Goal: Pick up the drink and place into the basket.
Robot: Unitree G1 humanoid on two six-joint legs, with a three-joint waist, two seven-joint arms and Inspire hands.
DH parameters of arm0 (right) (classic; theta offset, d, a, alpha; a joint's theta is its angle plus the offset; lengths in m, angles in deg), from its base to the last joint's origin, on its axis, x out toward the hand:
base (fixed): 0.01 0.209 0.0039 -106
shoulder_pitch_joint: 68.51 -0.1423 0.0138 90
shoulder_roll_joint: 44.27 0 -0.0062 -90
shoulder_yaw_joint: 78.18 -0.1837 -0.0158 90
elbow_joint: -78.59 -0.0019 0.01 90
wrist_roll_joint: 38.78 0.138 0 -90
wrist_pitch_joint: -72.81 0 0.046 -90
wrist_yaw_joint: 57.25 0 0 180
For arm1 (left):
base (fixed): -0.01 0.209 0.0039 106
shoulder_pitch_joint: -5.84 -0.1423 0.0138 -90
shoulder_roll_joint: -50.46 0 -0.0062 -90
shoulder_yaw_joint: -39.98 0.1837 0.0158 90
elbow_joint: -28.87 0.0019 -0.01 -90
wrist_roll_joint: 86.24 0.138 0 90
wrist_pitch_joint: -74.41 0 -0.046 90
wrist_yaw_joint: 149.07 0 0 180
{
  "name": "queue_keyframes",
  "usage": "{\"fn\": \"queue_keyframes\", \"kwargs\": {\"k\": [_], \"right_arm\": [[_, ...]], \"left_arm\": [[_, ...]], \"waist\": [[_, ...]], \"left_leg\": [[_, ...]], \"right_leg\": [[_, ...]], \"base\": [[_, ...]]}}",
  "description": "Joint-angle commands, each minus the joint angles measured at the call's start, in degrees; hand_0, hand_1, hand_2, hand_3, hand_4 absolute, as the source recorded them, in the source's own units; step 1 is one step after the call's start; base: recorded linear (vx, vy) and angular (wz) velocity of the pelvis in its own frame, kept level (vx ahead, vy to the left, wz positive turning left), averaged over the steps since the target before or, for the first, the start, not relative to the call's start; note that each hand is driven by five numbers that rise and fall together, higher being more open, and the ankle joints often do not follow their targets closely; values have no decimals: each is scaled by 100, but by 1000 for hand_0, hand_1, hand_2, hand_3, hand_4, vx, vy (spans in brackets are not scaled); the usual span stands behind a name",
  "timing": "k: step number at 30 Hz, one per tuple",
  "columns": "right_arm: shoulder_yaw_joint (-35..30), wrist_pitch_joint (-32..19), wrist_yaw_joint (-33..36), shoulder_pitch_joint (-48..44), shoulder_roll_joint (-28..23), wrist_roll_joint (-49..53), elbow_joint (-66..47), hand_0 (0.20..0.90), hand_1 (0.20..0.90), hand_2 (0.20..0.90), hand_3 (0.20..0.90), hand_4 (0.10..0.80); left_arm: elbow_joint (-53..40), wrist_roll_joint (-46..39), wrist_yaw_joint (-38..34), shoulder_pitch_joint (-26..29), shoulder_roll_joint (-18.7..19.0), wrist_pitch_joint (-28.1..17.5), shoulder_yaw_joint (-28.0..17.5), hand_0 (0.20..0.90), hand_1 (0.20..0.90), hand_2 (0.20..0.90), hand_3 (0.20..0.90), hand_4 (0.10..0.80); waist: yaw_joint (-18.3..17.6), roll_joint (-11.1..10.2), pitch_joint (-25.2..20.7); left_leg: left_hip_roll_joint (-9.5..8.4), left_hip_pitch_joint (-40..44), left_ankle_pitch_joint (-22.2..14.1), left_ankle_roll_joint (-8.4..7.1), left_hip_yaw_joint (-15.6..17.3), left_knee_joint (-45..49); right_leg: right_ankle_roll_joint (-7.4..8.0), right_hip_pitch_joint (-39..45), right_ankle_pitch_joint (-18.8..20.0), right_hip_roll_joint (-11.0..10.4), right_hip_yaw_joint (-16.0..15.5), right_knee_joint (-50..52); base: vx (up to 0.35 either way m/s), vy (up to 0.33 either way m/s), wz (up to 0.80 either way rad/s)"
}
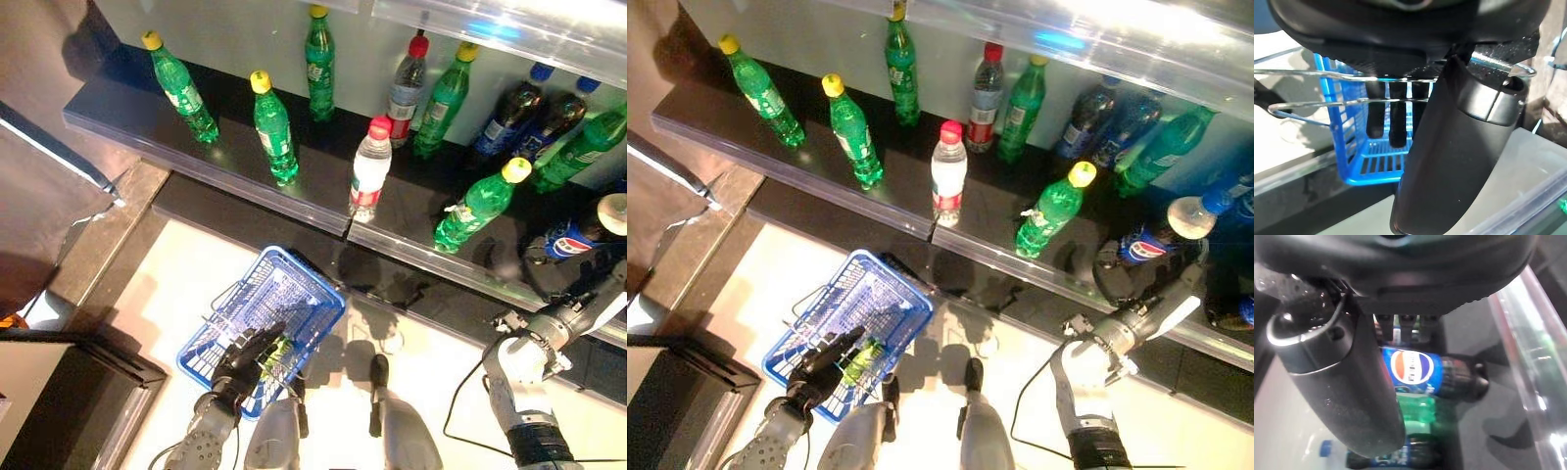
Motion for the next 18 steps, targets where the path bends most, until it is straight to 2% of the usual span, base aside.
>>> {"fn": "queue_keyframes", "kwargs": {"k": [1, 16, 17, 18], "right_arm": [[-309, -521, -59, -354, -732, -108, -168, 900, 900, 900, 900, 800], [-586, -470, -193, -988, -1114, 548, 874, 900, 900, 900, 900, 800], [-631, -475, -223, -1030, -1157, 553, 927, 836, 836, 836, 826, 726], [-668, -453, -219, -1056, -1195, 556, 942, 556, 556, 556, 499, 399]], "left_arm": [[-1258, 278, 520, 198, 622, -489, -361, 300, 300, 300, 200, 100], [-1127, 233, 660, 378, 886, -286, -522, 300, 300, 300, 200, 100], [-1131, 220, 663, 374, 911, -260, -538, 300, 300, 300, 200, 100], [-1139, 213, 663, 373, 925, -233, -549, 300, 300, 300, 200, 100]], "waist": [[147, 34, -440], [330, 15, -422], [341, 17, -429], [347, 14, -437]], "left_leg": [[-499, -224, -53, 184, -161, 140], [-431, -167, 89, 81, -360, -26], [-414, -139, 97, 68, -369, -43], [-403, -125, 100, 59, -376, -46]], "right_leg": [[234, 156, -968, 624, 97, 774], [225, 258, -923, 705, 0, 693], [231, 290, -918, 703, -7, 680], [234, 312, -914, 700, -12, 672]], "base": [[-14, -65, 8], [4, -56, 4], [41, -30, 10], [31, -20, 8]]}}
